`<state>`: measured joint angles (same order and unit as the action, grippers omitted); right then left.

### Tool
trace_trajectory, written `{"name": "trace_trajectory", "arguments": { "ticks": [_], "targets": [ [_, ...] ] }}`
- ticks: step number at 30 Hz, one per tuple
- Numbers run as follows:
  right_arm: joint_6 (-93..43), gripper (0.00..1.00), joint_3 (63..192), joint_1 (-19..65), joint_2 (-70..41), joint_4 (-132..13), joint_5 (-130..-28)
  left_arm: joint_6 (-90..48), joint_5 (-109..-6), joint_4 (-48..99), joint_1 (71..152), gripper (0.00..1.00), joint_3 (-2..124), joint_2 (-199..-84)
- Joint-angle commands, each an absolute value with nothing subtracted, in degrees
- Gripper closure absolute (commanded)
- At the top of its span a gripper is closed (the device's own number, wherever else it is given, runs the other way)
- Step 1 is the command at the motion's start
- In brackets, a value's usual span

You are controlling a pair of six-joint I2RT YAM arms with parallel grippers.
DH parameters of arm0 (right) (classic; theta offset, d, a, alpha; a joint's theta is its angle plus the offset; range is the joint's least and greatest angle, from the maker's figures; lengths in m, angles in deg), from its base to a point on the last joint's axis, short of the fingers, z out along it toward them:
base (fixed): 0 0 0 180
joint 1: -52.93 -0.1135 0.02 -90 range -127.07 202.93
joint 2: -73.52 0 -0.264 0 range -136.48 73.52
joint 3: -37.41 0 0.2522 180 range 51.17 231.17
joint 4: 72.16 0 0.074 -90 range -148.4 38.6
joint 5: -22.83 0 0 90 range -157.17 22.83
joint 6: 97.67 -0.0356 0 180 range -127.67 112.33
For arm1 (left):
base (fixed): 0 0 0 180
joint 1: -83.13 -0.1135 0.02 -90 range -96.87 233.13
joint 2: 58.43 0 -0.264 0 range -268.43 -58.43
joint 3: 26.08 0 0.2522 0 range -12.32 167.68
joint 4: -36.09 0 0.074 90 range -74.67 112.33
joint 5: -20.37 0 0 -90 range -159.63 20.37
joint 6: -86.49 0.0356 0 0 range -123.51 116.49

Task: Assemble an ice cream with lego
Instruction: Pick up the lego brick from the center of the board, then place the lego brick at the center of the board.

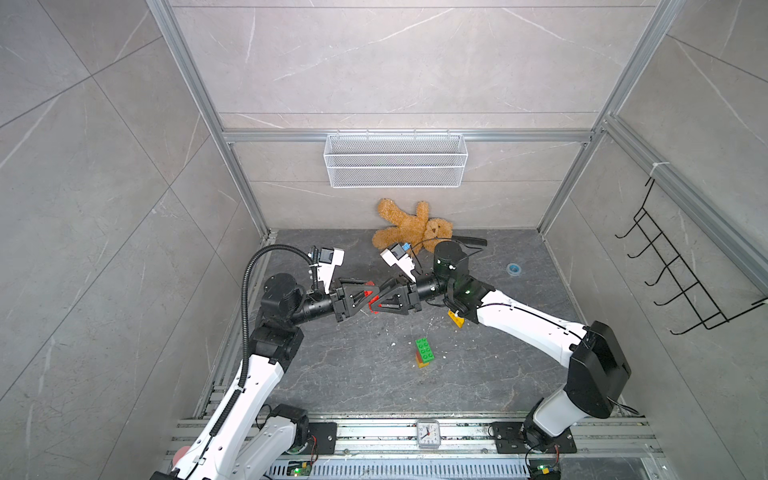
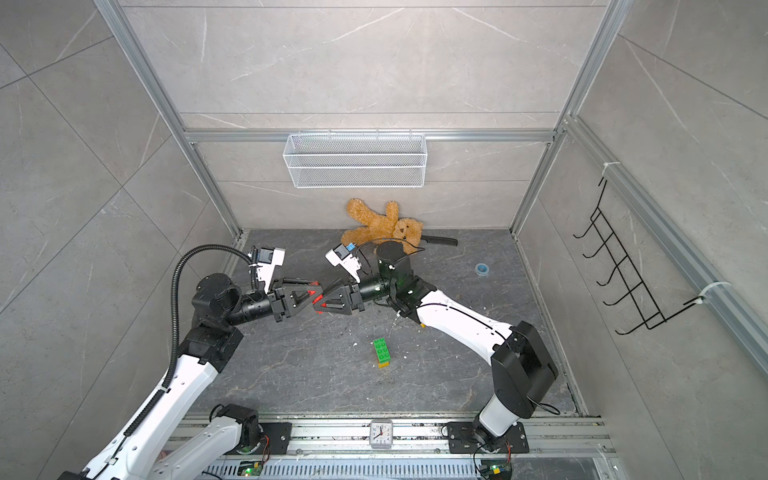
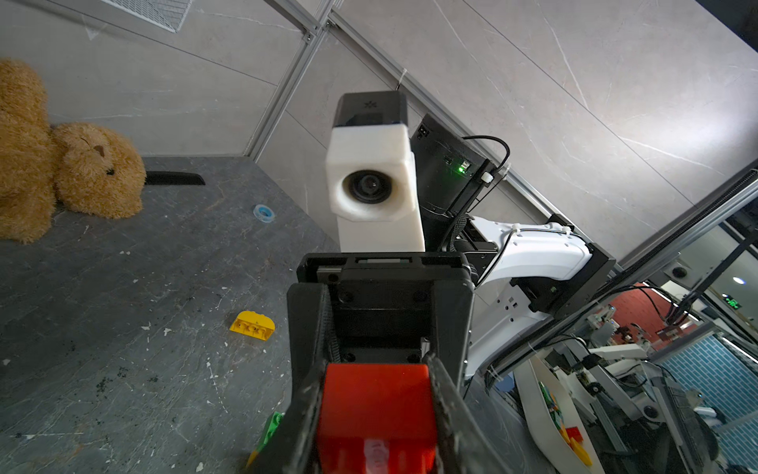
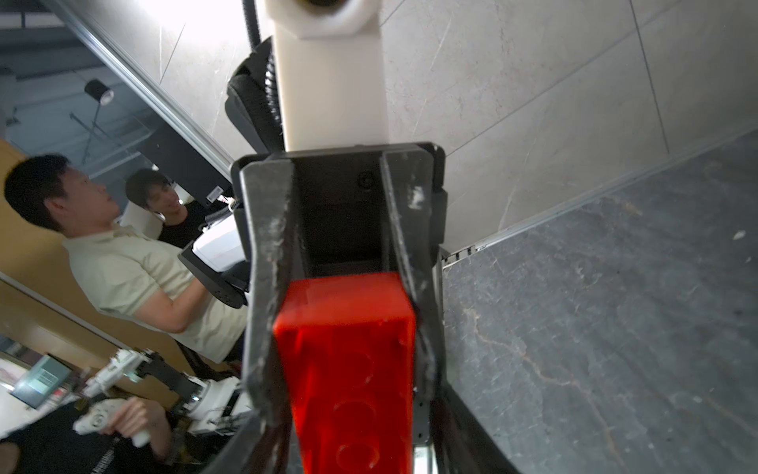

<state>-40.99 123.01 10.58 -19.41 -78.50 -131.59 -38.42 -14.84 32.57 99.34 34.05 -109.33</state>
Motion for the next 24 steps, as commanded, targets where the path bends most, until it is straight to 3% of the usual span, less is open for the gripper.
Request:
{"name": "trace_trajectory", "arguments": {
  "ticks": [1, 6, 11, 17, 24],
  "targets": [
    [-39.90, 0.32, 122.65, 10.80, -18.59, -77.21, -128.85, -35.74, -15.98, 31.22, 99.56, 0.82, 37.08, -109.05],
    [-36.88, 0.29, 117.76, 15.57, -12.25, -71.51, -119.63, -28.04, -27.02, 9.79, 99.56, 0.87, 44.00, -111.61],
    [-27.36, 0.27, 118.04, 20.01, -6.09, -50.34, -107.75, -24.61, -46.11, -14.30, 99.72, 0.88, 53.31, -123.05],
    [-24.24, 0.27, 119.50, 20.41, -6.62, -39.36, -101.93, -25.86, -59.50, -21.25, 104.47, 0.90, 54.81, -136.89],
    [-25.46, 0.27, 115.83, 20.42, -8.13, -44.44, -104.95, -27.21, -63.27, -19.78, 107.29, 0.91, 53.88, -151.67]
  ]
}}
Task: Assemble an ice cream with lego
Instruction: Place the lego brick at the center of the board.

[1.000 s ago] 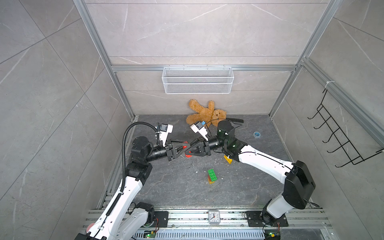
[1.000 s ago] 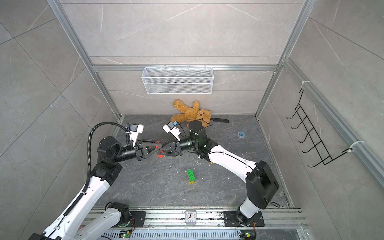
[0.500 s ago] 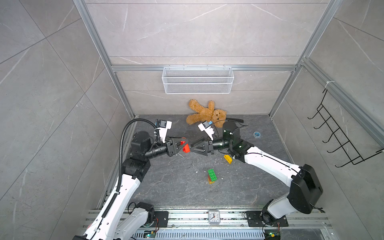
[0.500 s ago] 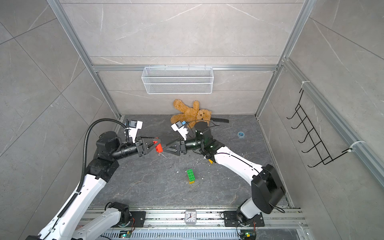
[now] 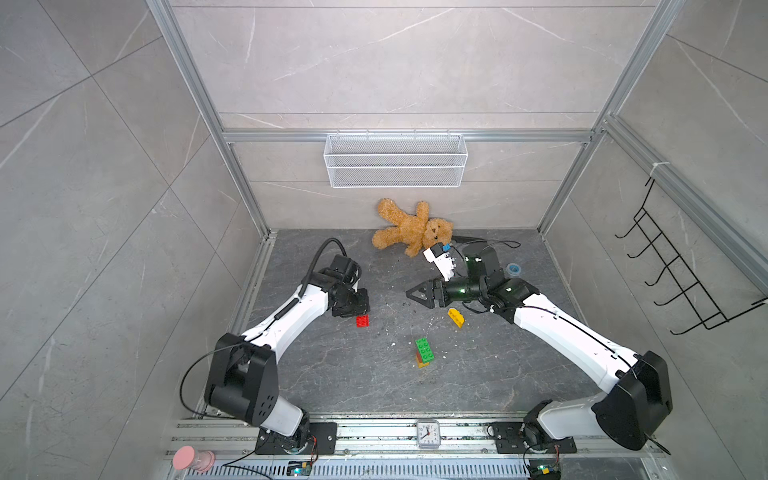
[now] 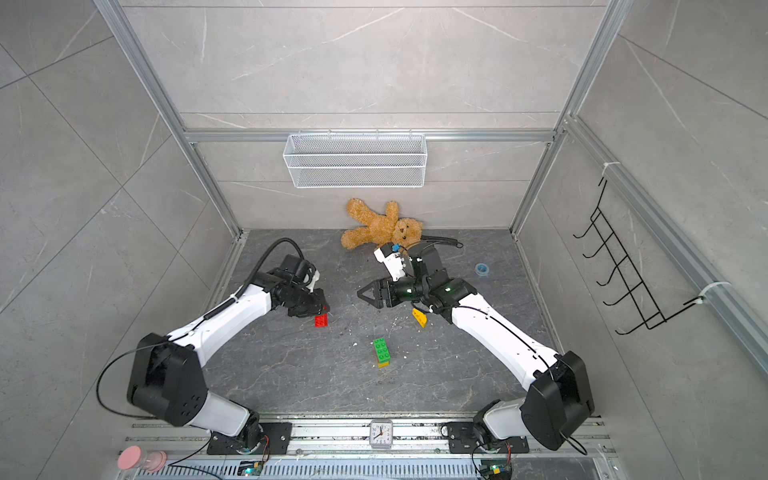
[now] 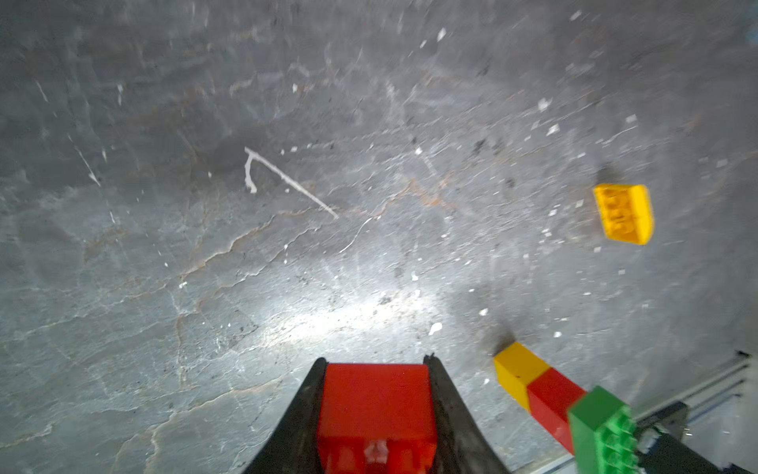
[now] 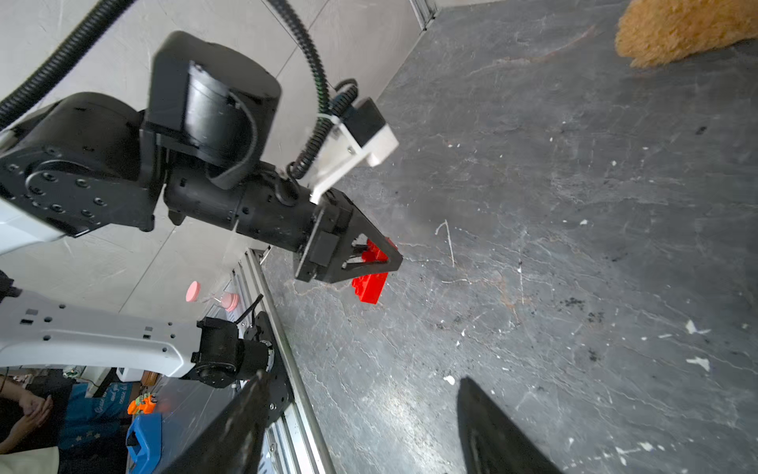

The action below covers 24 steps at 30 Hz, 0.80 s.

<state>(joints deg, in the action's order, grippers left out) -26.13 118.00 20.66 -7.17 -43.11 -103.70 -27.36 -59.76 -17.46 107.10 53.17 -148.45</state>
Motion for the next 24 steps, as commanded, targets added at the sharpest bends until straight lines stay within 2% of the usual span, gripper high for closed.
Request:
{"name": "trace_trajectory", "arguments": {
  "ticks": [1, 9, 12, 14, 21, 24],
  "targets": [
    [-26.25, 0.27, 115.11, 20.42, -8.57, -46.07, -105.89, -27.09, -63.08, -20.06, 107.83, 0.91, 54.46, -153.95],
    [-24.86, 0.27, 113.93, 20.46, -10.59, -46.63, -107.95, -27.54, -65.15, -21.42, 111.47, 0.90, 56.98, -164.07],
    [-24.00, 0.27, 114.19, 20.41, -10.34, -44.94, -106.98, -28.03, -65.94, -20.66, 111.52, 0.87, 56.54, -165.70],
    [-23.72, 0.27, 114.58, 20.41, -10.23, -43.50, -105.60, -28.05, -65.96, -20.22, 111.47, 0.79, 56.54, -166.30],
    [-22.14, 0.26, 118.72, 19.62, -10.90, -34.06, -96.72, -27.85, -68.21, -21.32, 111.51, 0.39, 58.41, -164.76],
    [-21.58, 0.26, 121.26, 18.05, -11.27, -29.25, -91.95, -27.59, -69.23, -21.89, 111.47, 0.30, 59.41, -163.08]
  ]
}}
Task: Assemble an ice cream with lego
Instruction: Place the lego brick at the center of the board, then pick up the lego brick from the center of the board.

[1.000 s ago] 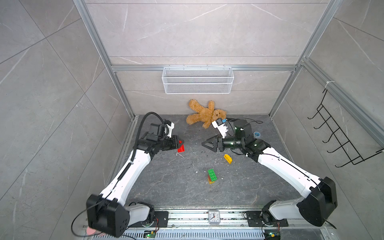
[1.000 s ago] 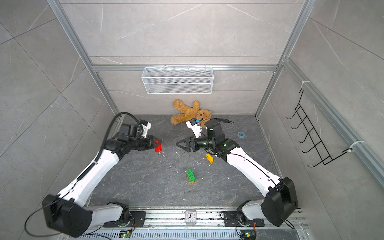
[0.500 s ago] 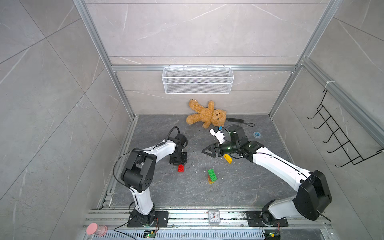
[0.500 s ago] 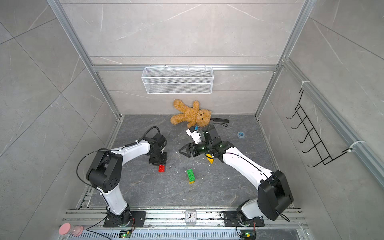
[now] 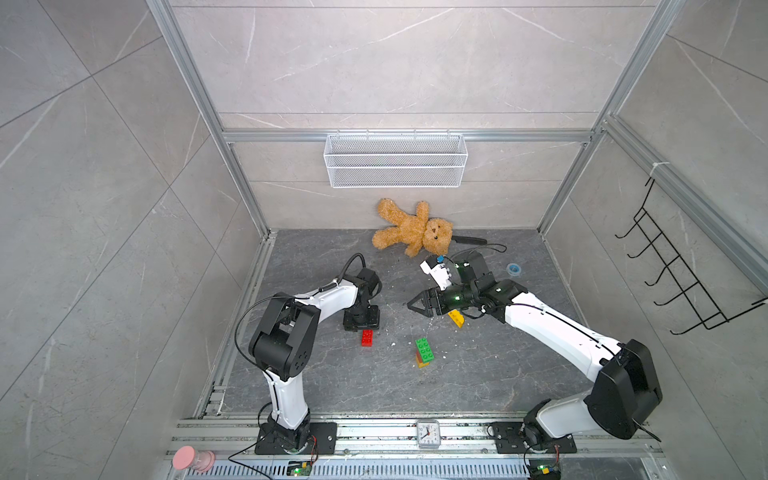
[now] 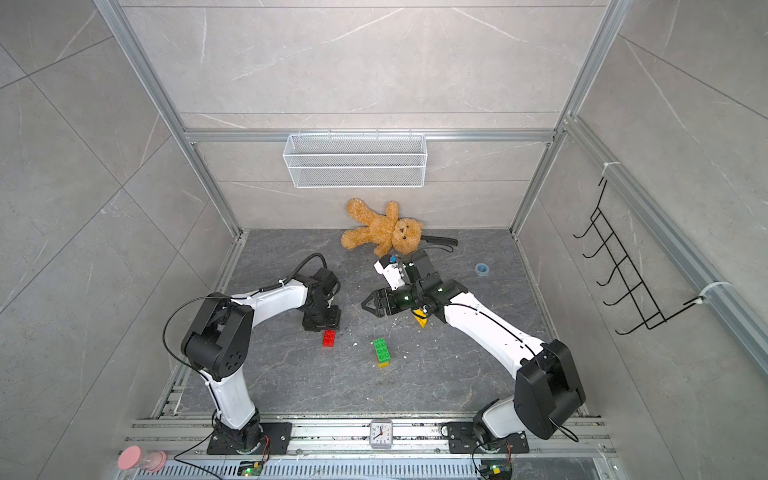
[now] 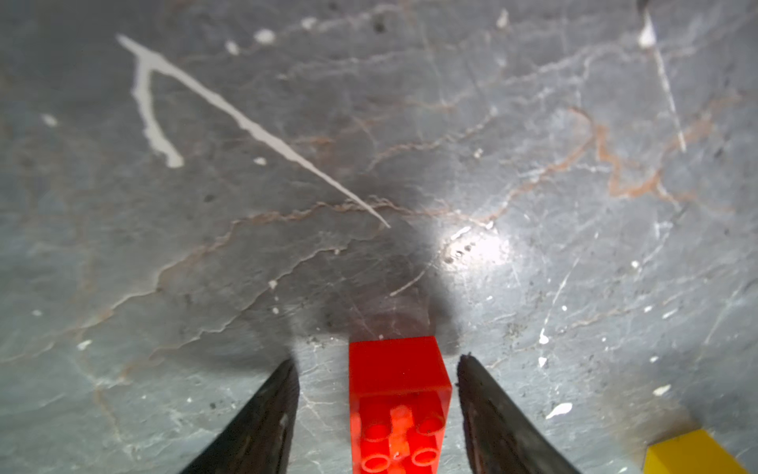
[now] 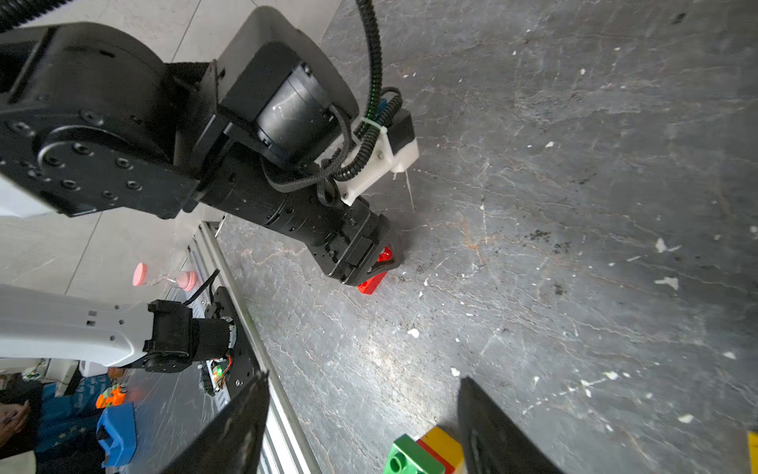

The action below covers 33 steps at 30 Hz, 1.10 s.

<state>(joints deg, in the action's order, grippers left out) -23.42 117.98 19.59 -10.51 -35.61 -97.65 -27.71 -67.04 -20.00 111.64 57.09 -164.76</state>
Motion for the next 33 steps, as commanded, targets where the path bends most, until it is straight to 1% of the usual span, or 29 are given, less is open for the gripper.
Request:
{"name": "trace_trajectory", "arguments": {
  "ticks": [1, 5, 9, 12, 15, 18, 23, 26, 30, 33],
  "targets": [
    [-21.60, 0.27, 122.16, 17.31, -11.57, -27.82, -90.03, -27.58, -69.23, -22.11, 111.47, 0.29, 59.70, -162.59],
    [-23.26, 0.26, 129.57, 11.04, -15.84, -18.91, -79.50, -27.36, -72.99, -24.88, 111.10, 0.26, 61.02, -156.76],
    [-28.48, 0.28, 134.98, 6.17, -22.41, -14.99, -75.39, -28.11, -79.92, -26.71, 109.42, 0.25, 59.62, -142.47],
    [-32.47, 0.31, 138.86, 2.57, -27.95, -15.14, -74.30, -29.65, -83.26, -25.75, 106.70, 0.21, 54.70, -129.39],
    [-34.72, 0.32, 145.81, -0.84, -36.32, -12.51, -72.20, -31.00, -80.68, -22.16, 101.75, 0.19, 48.24, -116.74],
    [-36.59, 0.32, 152.72, -2.50, -45.20, -9.14, -73.64, -31.83, -75.62, -19.30, 98.26, 0.18, 44.00, -108.83],
    [-37.06, 0.30, 158.81, -4.34, -53.44, -8.96, -74.94, -32.79, -70.92, -19.75, 97.46, 0.17, 42.45, -105.30],
    [-37.23, 0.28, 160.34, -4.32, -55.60, -8.66, -73.67, -32.89, -70.42, -20.77, 97.50, 0.16, 42.96, -105.20],
    [-37.10, 0.28, 164.70, -4.19, -59.77, -6.24, -73.59, -34.13, -65.95, -17.90, 97.46, 0.16, 41.83, -105.54],
    [-36.82, 0.27, 166.78, -4.23, -61.86, -6.54, -74.97, -34.29, -67.49, -17.82, 97.46, 0.15, 41.67, -105.40]
  ]
}}
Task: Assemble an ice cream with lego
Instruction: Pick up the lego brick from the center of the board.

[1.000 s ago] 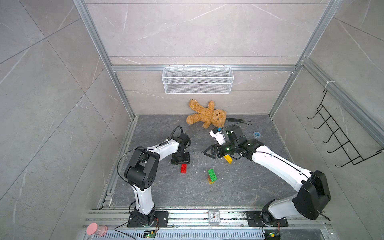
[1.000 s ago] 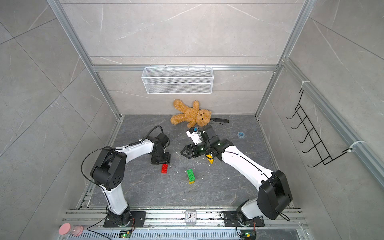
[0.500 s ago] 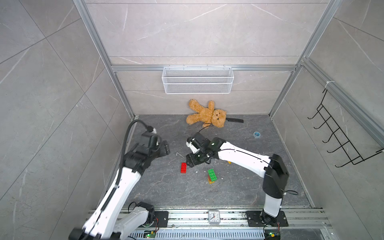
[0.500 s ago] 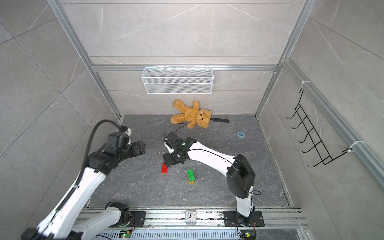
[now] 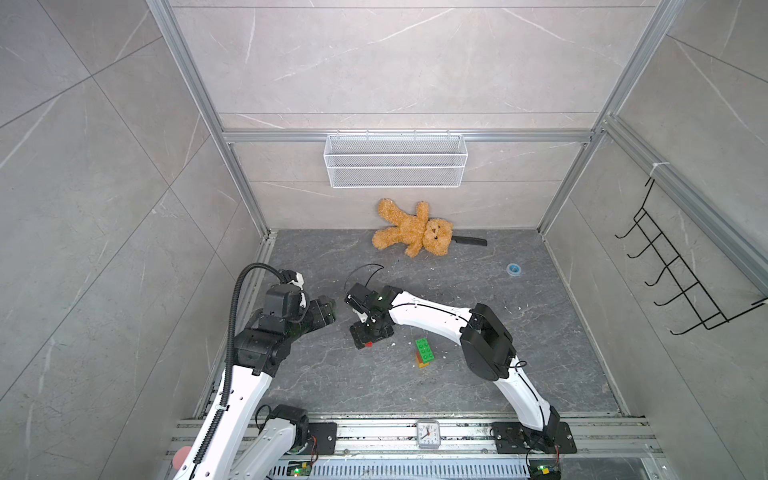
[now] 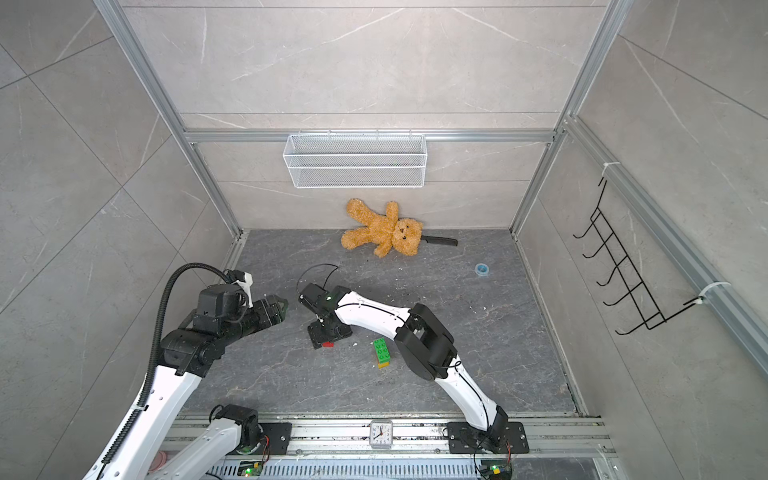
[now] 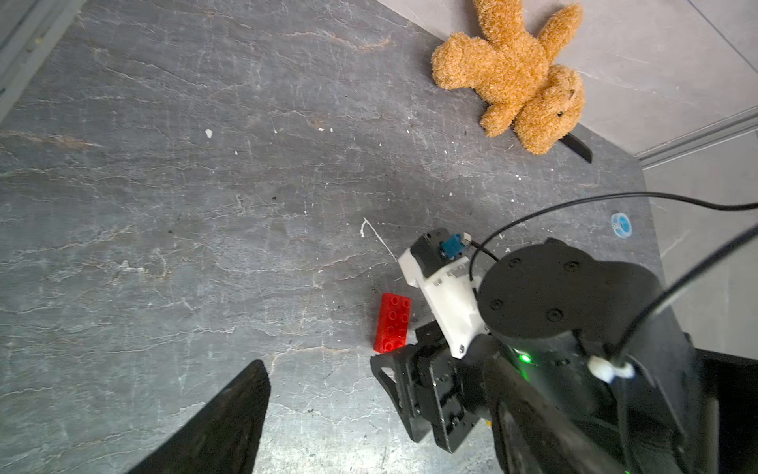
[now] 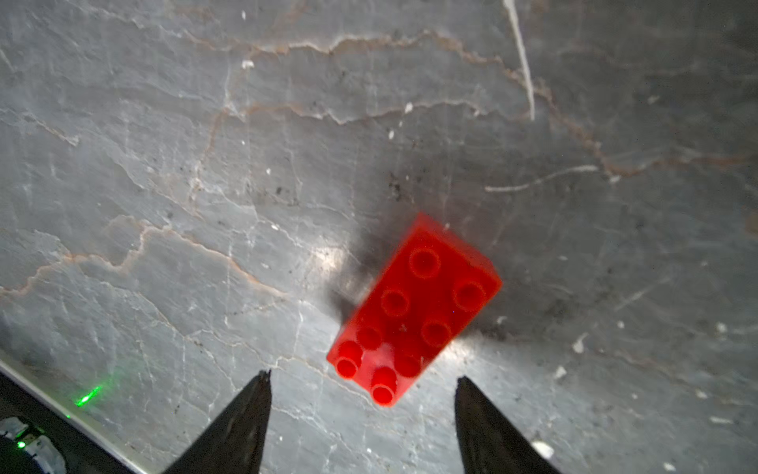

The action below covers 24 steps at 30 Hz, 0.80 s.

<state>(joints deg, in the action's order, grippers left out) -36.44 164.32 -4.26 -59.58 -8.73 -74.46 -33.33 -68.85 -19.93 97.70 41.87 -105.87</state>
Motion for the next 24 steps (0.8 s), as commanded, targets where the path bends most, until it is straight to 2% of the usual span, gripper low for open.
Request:
{"name": "trace_trajectory", "arguments": {
  "ticks": [1, 10, 14, 19, 24],
  "targets": [
    [-36.84, 0.27, 167.30, -4.11, -62.22, -6.46, -74.78, -34.25, -68.60, -18.17, 97.46, 0.15, 41.82, -105.02],
    [-35.74, 0.26, 174.00, -3.16, -66.91, -4.70, -76.20, -30.81, -75.24, -24.03, 97.19, 0.14, 45.61, -104.62],
    [-34.28, 0.29, 179.21, -3.36, -70.00, -1.78, -74.80, -30.18, -76.55, -24.88, 97.10, 0.14, 45.39, -104.65],
    [-31.97, 0.43, 187.04, -4.12, -74.36, 5.34, -70.55, -30.06, -76.15, -24.75, 97.03, 0.14, 45.16, -104.48],
    [-31.26, 0.52, 191.89, -4.63, -77.11, 10.72, -66.80, -30.14, -75.86, -24.49, 97.03, 0.14, 44.72, -104.31]
  ]
}}
